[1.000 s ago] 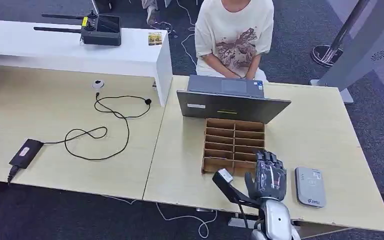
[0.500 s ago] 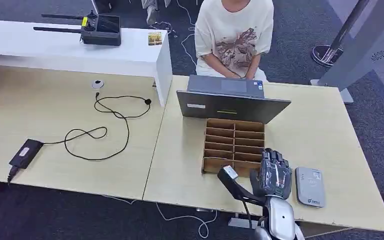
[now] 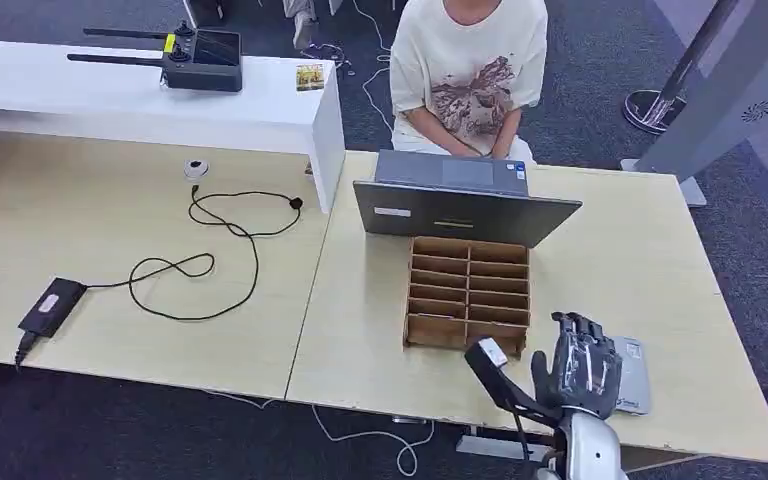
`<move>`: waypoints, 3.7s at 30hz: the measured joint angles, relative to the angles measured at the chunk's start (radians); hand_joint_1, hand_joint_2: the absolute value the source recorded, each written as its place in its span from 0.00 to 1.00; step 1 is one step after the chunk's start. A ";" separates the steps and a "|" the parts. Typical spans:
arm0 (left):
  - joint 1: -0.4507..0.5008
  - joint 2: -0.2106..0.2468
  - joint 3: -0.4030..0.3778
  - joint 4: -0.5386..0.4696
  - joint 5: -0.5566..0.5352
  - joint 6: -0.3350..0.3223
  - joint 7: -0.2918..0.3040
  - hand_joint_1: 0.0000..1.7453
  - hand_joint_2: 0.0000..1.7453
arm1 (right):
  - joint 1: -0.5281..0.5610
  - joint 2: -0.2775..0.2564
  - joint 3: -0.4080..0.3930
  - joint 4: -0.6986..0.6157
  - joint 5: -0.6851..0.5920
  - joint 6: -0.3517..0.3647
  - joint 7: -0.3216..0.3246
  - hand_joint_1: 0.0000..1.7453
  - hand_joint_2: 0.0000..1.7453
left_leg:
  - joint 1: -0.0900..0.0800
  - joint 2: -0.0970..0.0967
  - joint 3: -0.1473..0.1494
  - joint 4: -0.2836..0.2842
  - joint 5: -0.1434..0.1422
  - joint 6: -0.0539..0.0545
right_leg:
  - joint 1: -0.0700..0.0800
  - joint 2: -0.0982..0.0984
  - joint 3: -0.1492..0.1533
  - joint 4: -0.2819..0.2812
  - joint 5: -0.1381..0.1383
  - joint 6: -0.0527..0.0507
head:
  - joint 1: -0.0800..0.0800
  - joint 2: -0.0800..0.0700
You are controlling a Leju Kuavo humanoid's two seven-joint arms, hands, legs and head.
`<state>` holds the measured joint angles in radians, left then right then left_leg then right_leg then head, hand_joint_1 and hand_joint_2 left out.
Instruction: Pass the card to the sensor for recognition and then transmit it.
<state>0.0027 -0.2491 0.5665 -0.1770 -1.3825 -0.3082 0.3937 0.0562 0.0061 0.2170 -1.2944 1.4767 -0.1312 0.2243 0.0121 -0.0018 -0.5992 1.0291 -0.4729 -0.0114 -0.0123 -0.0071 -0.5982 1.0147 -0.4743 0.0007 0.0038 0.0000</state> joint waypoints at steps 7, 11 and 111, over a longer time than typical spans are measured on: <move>0.000 0.000 -0.006 0.000 -0.006 -0.006 0.000 0.00 0.00 | 0.020 0.006 -0.026 -0.026 0.021 0.006 -0.013 0.37 1.00 | 0.000 0.000 0.000 0.000 0.000 0.000 | 0.000 0.000 0.000 0.000 0.000 0.000 | 0.000 0.000; 0.000 0.000 -0.008 0.000 -0.008 -0.006 0.000 0.00 0.00 | 0.025 0.008 -0.035 -0.030 0.025 0.005 -0.018 0.37 1.00 | 0.000 0.000 0.000 0.000 0.000 0.000 | 0.000 0.000 0.000 0.000 0.000 0.000 | 0.000 0.000; -0.002 0.008 -0.030 0.000 -0.060 -0.043 -0.011 0.00 0.00 | -0.074 0.064 0.073 0.115 0.053 0.003 -0.067 0.39 1.00 | 0.000 0.000 0.000 0.000 0.000 0.000 | 0.000 0.000 0.000 0.000 0.000 0.000 | 0.000 0.000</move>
<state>0.0003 -0.2407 0.5364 -0.1770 -1.4424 -0.3513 0.3830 -0.0177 0.0702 0.2903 -1.1791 1.5301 -0.1282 0.1576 0.0122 -0.0018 -0.5993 1.0290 -0.4729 -0.0114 -0.0122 -0.0072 -0.5981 1.0148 -0.4744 0.0006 0.0038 0.0000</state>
